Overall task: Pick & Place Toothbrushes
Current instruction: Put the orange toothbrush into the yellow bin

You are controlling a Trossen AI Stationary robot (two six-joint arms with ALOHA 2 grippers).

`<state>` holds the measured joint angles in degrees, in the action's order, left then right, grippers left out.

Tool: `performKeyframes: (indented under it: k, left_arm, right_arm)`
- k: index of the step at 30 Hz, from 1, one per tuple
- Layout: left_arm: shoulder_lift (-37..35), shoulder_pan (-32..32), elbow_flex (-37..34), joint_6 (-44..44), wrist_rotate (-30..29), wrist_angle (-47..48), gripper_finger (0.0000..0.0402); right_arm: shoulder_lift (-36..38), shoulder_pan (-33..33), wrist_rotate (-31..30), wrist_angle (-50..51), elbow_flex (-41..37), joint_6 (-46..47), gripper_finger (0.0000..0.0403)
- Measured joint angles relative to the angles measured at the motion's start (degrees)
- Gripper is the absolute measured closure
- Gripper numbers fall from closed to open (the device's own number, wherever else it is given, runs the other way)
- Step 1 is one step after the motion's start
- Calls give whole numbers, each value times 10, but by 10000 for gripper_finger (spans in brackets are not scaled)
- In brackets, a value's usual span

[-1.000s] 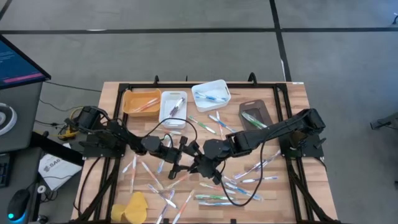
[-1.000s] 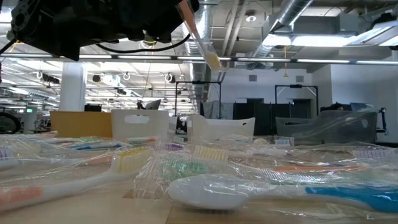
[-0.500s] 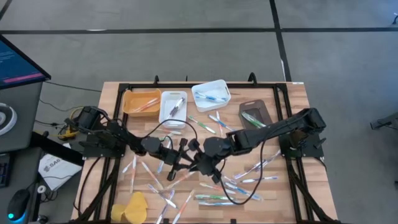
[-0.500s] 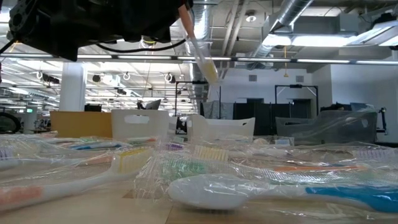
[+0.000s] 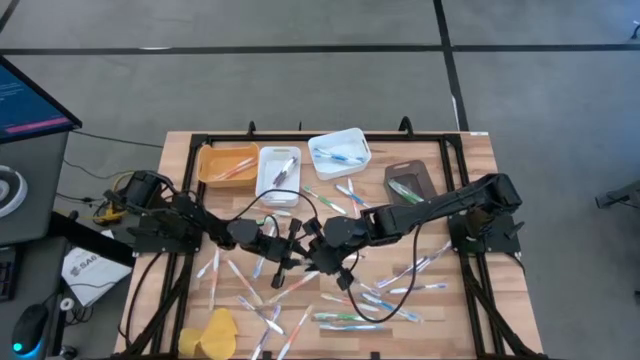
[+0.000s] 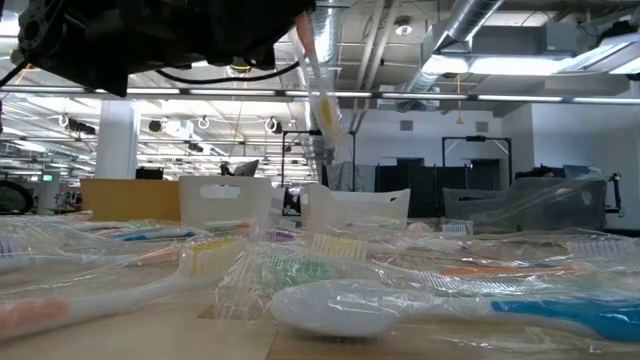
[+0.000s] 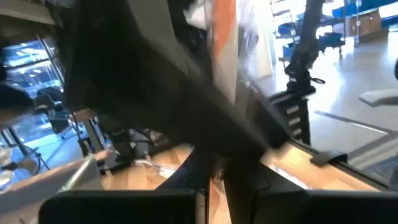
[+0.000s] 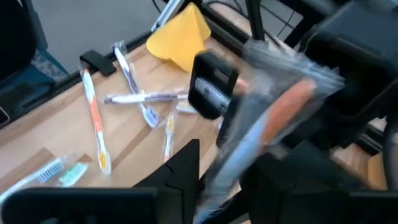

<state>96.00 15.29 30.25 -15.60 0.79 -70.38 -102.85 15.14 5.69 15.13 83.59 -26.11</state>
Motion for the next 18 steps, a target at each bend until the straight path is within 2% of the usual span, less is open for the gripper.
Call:
performKeyframes:
  k: [10,18]
  left_arm:
    - [0,0,0,-1,2,14,386]
    - [0,0,-2,12,-5,39,387]
  right_arm:
    - [4,1,-5,24,0,1,261]
    - [67,17,-35,93,0,43,251]
